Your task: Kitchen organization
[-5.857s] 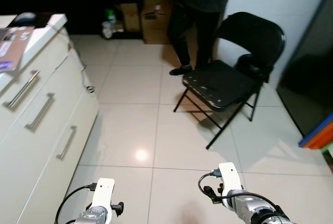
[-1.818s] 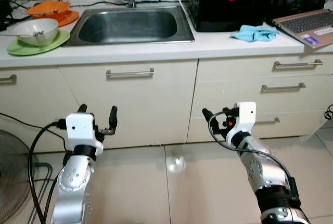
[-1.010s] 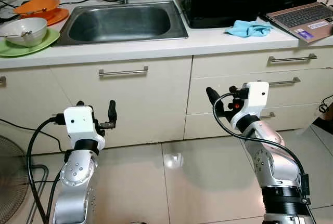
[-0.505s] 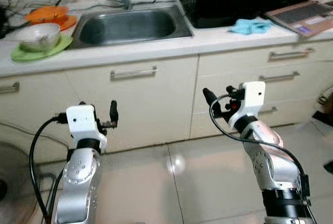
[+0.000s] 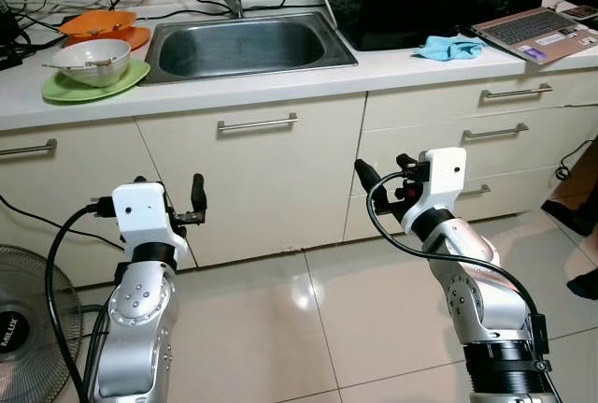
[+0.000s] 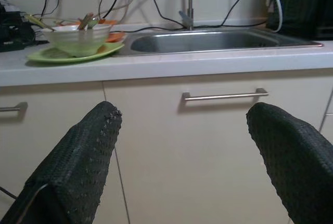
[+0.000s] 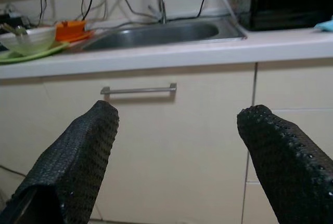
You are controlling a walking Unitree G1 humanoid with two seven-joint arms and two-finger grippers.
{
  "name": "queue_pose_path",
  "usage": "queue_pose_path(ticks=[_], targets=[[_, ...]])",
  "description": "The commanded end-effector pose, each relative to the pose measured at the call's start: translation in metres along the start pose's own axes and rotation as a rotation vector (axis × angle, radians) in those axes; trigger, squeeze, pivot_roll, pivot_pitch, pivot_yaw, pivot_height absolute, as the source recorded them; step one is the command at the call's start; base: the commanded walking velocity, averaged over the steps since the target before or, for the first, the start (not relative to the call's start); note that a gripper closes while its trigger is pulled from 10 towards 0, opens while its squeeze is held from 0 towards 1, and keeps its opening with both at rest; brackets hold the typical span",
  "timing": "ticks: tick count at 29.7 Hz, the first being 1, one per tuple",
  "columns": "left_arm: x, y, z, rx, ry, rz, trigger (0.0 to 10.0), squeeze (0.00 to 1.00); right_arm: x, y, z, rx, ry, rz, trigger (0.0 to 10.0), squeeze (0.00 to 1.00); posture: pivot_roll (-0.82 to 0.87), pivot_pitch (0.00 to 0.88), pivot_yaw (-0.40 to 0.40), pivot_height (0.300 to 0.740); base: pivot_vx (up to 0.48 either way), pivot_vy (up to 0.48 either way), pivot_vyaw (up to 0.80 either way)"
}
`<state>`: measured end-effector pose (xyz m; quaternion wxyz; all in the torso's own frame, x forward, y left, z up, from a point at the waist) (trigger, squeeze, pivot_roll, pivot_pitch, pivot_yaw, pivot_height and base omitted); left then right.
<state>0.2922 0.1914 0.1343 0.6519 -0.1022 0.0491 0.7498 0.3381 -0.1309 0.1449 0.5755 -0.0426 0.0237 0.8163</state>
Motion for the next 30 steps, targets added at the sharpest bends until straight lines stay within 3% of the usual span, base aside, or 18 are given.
queue_pose_path(ticks=[1,5,10,30], targets=[[-0.004,-0.003,0.008,-0.025,0.007,-0.006,10.0,0.0,0.001,-0.002,0.013,-0.053,0.016,-0.001,10.0,0.0,-0.12,0.0,0.062,0.74,0.255,0.0,0.0],[-0.009,-0.006,0.022,-0.081,-0.007,-0.012,10.0,0.0,0.002,-0.003,0.026,-0.101,0.033,0.007,10.0,0.0,-0.12,0.0,0.062,0.74,0.278,0.0,0.0],[-0.016,-0.008,0.032,-0.114,0.007,-0.027,10.0,0.0,0.003,-0.003,0.023,-0.096,0.044,0.017,10.0,0.0,-0.11,0.0,0.059,0.74,0.297,0.0,0.0],[-0.015,-0.009,0.029,-0.093,0.013,-0.023,10.0,0.0,0.01,-0.004,0.027,-0.124,0.07,0.046,10.0,0.0,-0.11,0.0,0.06,0.74,0.324,0.0,0.0]])
Point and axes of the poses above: a point about 5 cm out from each wrist's last joint towards the gripper, its own y axis pointing back from the gripper into the wrist, its own z axis along the axis of the wrist's last joint, x = y × z, the point moved 3 cm from there along -y, pointing out of the wrist towards the gripper, and after that the axes turned 13 degrees about y, right-handed, at the moved point
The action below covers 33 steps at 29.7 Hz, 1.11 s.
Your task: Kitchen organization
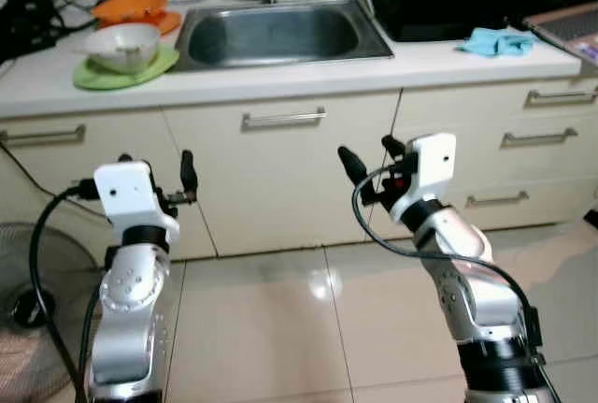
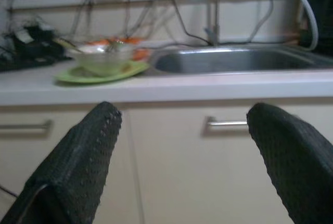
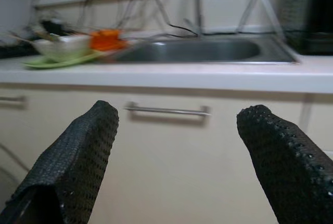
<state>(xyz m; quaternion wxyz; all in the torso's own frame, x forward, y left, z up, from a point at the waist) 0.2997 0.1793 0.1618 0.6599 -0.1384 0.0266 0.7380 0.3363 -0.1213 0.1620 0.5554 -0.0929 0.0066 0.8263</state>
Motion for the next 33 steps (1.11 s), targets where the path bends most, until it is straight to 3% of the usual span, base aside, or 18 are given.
queue_pose_path(ticks=[1,33], targets=[[0.0033,-0.0022,0.0051,-0.014,-0.015,0.011,10.0,0.0,0.0009,-0.0034,0.0087,-0.035,0.008,0.004,10.0,0.0,-0.11,0.0,0.06,0.74,0.386,0.0,0.0],[0.0041,-0.0012,0.0015,-0.001,-0.005,0.03,10.0,0.0,0.0046,-0.0045,0.0079,-0.04,0.023,0.015,10.0,0.0,-0.11,0.0,0.055,0.74,0.444,0.0,0.0]])
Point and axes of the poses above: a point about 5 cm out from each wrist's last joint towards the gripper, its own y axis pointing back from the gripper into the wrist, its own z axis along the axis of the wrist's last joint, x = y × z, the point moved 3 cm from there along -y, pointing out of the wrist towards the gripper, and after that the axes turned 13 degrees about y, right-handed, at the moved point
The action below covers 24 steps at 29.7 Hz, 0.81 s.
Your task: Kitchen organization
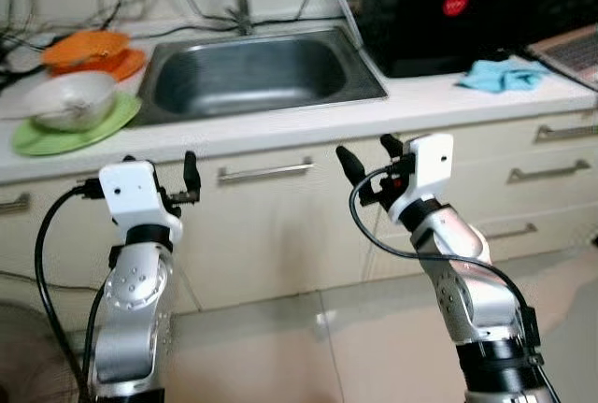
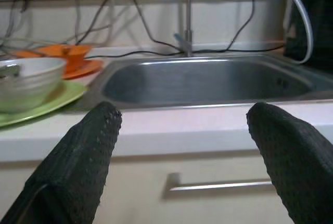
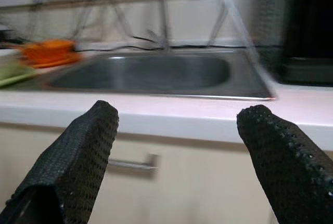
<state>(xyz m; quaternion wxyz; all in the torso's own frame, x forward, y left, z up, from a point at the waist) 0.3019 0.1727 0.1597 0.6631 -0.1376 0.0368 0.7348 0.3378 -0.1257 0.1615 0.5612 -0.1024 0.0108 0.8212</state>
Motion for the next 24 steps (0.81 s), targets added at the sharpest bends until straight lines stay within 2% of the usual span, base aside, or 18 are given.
queue_pose_path(ticks=[1,24], targets=[[0.01,0.0,0.0053,-0.017,-0.017,0.035,10.0,0.0,0.0094,-0.0047,0.0092,-0.038,0.002,0.03,10.0,0.0,-0.11,0.0,0.055,0.74,0.465,0.0,0.0],[0.009,0.0008,0.0033,-0.011,-0.013,0.037,10.0,0.0,0.0112,-0.0048,0.0086,-0.035,0.009,0.041,10.0,0.0,-0.11,0.0,0.051,0.74,0.462,0.0,0.0]])
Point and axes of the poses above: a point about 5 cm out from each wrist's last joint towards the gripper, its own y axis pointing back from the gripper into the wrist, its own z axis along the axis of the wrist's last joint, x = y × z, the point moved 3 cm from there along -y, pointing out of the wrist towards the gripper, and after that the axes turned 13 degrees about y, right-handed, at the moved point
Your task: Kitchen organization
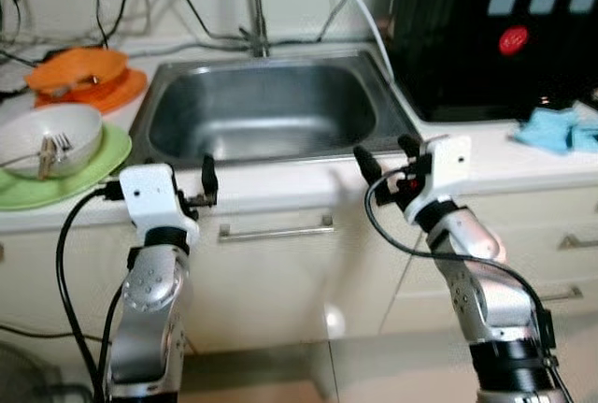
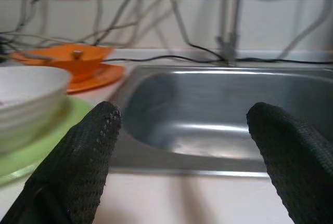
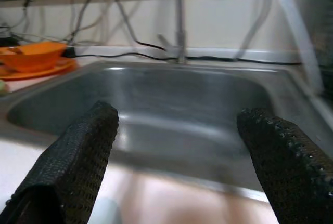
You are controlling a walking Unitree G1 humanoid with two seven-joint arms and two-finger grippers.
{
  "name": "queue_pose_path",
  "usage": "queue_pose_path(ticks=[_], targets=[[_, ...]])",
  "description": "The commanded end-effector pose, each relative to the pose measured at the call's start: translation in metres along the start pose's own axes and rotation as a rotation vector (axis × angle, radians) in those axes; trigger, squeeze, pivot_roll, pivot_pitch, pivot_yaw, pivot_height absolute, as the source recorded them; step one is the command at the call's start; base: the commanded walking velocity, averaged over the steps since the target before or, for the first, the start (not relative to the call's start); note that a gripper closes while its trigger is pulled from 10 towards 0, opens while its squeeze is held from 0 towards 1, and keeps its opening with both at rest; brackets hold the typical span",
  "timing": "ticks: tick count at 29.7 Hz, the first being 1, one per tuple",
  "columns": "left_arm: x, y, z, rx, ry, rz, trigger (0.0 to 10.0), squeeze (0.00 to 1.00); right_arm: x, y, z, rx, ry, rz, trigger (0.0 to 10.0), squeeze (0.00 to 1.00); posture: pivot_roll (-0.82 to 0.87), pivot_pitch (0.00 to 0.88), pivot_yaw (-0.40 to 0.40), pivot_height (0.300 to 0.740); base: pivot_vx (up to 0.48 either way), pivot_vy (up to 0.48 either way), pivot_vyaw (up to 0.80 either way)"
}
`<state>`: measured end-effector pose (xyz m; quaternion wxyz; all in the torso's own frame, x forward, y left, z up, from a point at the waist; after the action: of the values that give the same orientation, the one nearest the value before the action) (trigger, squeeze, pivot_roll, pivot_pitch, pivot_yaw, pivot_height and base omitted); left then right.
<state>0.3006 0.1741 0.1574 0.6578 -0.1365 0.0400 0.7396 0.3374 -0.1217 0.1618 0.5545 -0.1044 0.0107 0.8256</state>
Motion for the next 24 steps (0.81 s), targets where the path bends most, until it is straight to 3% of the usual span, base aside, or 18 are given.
queue_pose_path(ticks=[1,21,24], targets=[[0.0069,-0.0007,0.0052,-0.017,-0.016,0.024,10.0,0.0,0.0073,-0.0038,0.0076,-0.031,0.007,0.025,10.0,0.0,-0.11,0.0,0.051,0.74,0.368,0.0,0.0],[0.0012,-0.0014,0.0111,-0.061,-0.028,-0.013,10.0,0.0,0.0075,-0.0053,0.0093,-0.04,0.009,0.02,10.0,0.0,-0.1,0.0,0.056,0.74,0.018,0.0,0.0],[0.0009,-0.0016,0.0111,-0.063,-0.025,-0.016,10.0,0.0,0.0073,-0.0057,0.0091,-0.04,0.009,0.019,10.0,0.0,-0.1,0.0,0.057,0.74,0.0,0.0,0.59]])
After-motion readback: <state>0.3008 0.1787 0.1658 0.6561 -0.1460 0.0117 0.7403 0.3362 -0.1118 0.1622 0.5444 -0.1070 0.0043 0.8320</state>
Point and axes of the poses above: a point about 5 cm out from each wrist's last joint towards the gripper, its own y axis pointing back from the gripper into the wrist, its own z axis along the axis of the wrist's last joint, x = y × z, the point moved 3 cm from there along -y, pointing out of the wrist towards the gripper, and after that the axes turned 13 degrees about y, right-handed, at the moved point
